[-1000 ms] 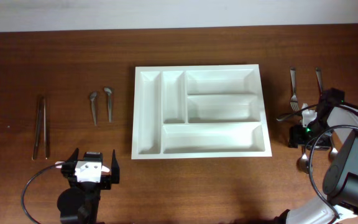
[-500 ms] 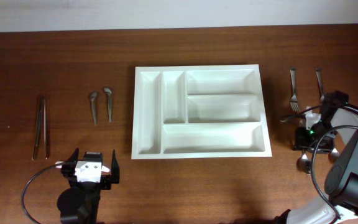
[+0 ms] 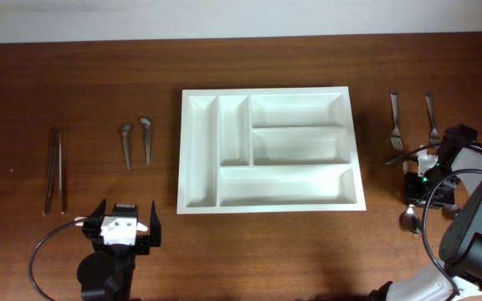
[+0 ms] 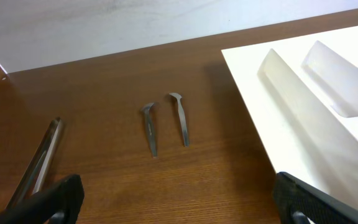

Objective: Pack container
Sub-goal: 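Lift the spoon and carry it over the tray's top compartment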

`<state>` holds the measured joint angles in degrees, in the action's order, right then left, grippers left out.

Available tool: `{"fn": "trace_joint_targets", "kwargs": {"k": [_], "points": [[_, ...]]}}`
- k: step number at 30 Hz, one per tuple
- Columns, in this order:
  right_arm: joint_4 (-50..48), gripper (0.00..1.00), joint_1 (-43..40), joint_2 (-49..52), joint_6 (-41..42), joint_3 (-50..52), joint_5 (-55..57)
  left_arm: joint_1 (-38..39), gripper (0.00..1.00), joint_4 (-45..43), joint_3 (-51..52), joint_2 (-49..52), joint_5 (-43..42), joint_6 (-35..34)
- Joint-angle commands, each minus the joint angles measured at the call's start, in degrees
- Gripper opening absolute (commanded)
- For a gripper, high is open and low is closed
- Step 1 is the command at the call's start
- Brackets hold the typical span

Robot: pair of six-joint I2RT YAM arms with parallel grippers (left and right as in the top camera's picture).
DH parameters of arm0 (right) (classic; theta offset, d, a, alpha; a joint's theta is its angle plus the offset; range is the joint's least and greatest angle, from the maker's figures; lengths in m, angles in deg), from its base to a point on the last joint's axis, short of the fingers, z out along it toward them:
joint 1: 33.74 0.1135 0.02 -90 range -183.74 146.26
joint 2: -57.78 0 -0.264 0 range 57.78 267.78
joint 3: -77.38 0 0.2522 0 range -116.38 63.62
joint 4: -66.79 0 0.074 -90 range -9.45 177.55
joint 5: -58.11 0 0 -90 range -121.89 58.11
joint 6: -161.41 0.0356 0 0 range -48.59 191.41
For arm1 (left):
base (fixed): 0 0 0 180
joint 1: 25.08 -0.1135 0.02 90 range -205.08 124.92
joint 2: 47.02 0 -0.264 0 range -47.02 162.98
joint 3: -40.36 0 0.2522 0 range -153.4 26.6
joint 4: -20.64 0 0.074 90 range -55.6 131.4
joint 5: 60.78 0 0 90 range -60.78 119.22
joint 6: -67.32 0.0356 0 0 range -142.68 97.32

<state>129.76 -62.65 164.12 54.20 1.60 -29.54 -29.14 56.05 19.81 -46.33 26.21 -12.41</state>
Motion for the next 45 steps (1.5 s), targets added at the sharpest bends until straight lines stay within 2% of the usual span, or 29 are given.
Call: {"fn": "trace_joint_targets", "kwargs": {"k": [1, 6, 13, 20, 28, 33, 38, 40, 45], "points": [[-1.66, 0.20, -0.74, 5.05, 0.15, 3.58, 5.79, -0.24, 0.99, -0.15, 0.33, -0.35, -0.61, -0.50], [-1.68, 0.11, -0.74, 5.05, 0.17, 3.58, 5.70, -0.24, 0.99, -0.15, 0.33, -0.35, -0.61, -0.50], [-2.58, 0.04, -0.74, 5.05, 0.17, 3.58, 4.09, -0.24, 0.99, -0.15, 0.33, -0.35, -0.61, -0.50], [-2.71, 0.04, -0.74, 5.03, 2.14, 2.43, 4.07, -0.24, 0.99, -0.15, 0.33, -0.35, -0.61, -0.50], [8.13, 0.04, 1.68, 5.03, 2.95, -11.54, 2.27, -0.24, 0.99, -0.15, 0.33, -0.35, -0.61, -0.50], [13.73, 0.04, 6.78, 5.03, 2.93, -23.50, -4.81, -0.24, 0.99, -0.15, 0.33, -0.35, -0.61, -0.50], [13.94, 0.04, 13.79, 5.03, 3.04, -31.98, -6.73, -0.24, 0.99, -0.15, 0.33, -0.35, -0.61, -0.52], [12.59, 0.04, 16.76, 5.03, 6.19, -34.18, -7.34, -0.24, 0.99, -0.15, 0.33, -0.35, -0.61, -0.50], [6.36, 0.04, 23.71, 5.03, 22.97, -35.58, -10.47, -0.24, 0.99, -0.15, 0.33, -0.35, -0.61, -0.50]]}}
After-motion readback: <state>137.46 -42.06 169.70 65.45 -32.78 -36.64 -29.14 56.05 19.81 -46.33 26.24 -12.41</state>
